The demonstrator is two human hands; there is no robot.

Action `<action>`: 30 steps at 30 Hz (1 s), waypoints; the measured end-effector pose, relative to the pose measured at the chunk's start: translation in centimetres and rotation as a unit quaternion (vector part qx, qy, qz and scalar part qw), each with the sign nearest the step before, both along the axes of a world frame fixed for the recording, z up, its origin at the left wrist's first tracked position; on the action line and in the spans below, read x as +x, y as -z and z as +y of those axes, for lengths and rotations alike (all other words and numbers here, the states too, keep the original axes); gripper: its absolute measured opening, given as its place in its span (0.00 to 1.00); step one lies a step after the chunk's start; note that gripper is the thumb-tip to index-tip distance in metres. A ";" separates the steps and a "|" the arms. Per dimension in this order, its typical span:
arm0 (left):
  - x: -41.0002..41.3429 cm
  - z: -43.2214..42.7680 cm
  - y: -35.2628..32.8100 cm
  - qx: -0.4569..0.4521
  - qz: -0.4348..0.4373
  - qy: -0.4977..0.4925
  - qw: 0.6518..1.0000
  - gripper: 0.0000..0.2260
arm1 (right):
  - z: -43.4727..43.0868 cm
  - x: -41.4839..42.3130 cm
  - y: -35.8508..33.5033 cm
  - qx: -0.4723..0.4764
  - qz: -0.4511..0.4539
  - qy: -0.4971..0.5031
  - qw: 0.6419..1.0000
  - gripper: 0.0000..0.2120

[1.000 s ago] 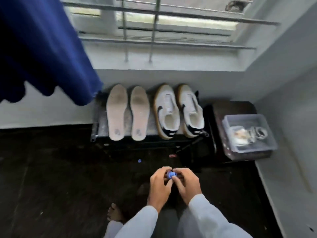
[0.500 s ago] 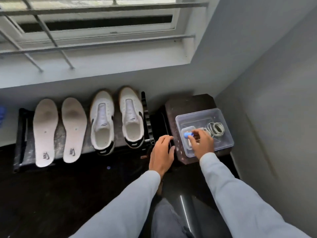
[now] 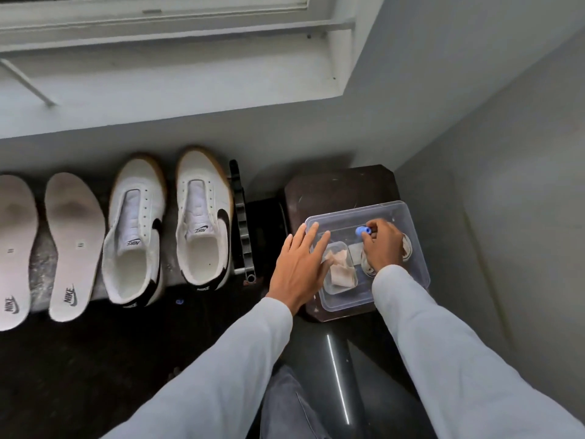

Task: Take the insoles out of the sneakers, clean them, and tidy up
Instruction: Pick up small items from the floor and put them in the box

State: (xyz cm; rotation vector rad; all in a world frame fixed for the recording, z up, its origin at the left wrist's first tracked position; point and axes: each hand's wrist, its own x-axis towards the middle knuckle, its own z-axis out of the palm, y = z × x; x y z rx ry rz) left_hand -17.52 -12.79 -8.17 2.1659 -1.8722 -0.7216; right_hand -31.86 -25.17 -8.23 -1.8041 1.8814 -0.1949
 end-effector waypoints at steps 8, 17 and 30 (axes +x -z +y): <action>-0.1 0.3 1.8 0.028 -0.027 0.016 0.999 0.27 | -0.6 0.0 2.3 0.027 0.036 -0.055 0.997 0.12; 0.2 6.5 0.1 0.014 -0.027 -0.043 0.999 0.23 | 4.9 1.5 -0.4 -0.091 0.038 -0.166 0.981 0.14; 6.6 34.9 2.7 0.186 -0.036 -0.190 0.963 0.22 | 29.4 9.2 1.9 0.082 0.155 -0.468 0.866 0.34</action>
